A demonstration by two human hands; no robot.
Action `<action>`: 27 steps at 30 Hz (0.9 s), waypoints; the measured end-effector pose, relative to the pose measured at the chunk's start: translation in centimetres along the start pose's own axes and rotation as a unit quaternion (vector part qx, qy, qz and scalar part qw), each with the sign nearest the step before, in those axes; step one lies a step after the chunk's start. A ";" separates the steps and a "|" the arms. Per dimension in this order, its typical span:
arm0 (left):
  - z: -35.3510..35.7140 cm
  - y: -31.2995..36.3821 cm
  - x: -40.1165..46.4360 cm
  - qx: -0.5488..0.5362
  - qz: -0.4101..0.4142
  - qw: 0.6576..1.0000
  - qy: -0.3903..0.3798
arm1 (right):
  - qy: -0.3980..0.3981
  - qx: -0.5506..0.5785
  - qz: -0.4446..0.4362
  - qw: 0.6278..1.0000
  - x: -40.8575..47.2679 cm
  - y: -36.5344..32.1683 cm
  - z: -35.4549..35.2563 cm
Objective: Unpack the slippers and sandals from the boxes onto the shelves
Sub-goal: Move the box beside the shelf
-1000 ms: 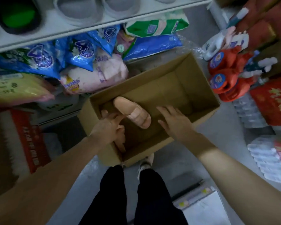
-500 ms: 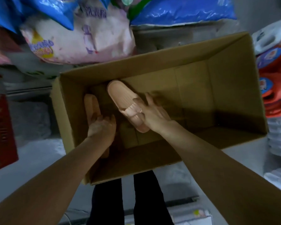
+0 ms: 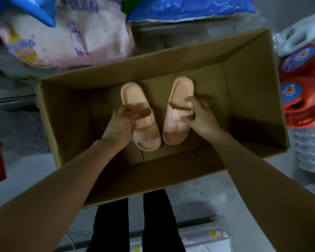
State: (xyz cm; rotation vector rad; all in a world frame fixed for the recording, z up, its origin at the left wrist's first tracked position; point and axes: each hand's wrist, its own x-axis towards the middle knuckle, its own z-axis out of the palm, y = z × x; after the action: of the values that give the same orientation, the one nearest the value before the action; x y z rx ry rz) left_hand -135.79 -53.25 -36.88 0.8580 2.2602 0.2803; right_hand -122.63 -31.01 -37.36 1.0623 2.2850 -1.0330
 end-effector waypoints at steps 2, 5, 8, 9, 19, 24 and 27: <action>1.4 0.2 0.3 -0.071 -0.087 0.993 0.031 | 0.012 0.071 0.048 0.996 0.0 0.8 0.7; 3.7 -0.3 0.5 -0.213 -0.229 0.950 0.013 | 0.001 0.124 0.062 0.990 -0.1 2.0 2.2; 5.2 -0.3 0.4 -0.304 -0.258 0.917 0.002 | -0.004 0.124 0.023 0.992 -0.2 2.4 3.5; 5.5 -0.1 0.4 -0.307 -0.250 0.918 0.008 | -0.005 0.130 0.012 0.991 -0.1 2.4 3.7; 2.0 1.5 -0.5 -0.300 -0.150 0.939 -0.077 | -0.045 0.217 0.026 0.975 -1.4 1.6 -0.2; -0.2 2.0 -2.5 -0.365 -0.123 0.920 -0.078 | -0.076 0.201 0.003 0.977 -3.3 -0.4 -1.7; -2.4 2.2 -4.7 -0.425 -0.101 0.897 -0.070 | -0.071 0.183 0.002 0.980 -5.0 -2.4 -3.3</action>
State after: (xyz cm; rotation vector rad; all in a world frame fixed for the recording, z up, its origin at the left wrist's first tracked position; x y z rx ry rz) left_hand -133.79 -54.57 -31.73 0.1645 1.7820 0.9790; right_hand -121.62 -31.88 -31.06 1.0871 2.0251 -1.5188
